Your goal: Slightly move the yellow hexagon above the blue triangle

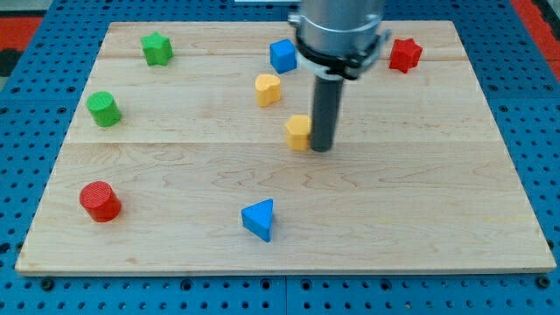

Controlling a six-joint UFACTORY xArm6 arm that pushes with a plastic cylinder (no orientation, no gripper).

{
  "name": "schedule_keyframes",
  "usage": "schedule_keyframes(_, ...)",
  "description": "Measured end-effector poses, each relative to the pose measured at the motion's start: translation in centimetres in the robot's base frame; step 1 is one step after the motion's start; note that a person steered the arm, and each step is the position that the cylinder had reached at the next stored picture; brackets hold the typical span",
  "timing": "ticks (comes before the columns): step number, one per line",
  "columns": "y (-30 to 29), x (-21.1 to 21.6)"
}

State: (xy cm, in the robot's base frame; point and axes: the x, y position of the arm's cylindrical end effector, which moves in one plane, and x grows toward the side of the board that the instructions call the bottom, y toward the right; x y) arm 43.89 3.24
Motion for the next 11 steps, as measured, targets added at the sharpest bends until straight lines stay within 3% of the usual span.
schedule_keyframes(2, 0.5, -4.4)
schedule_keyframes(4, -4.6, -1.8)
schedule_keyframes(11, -5.6, -2.2)
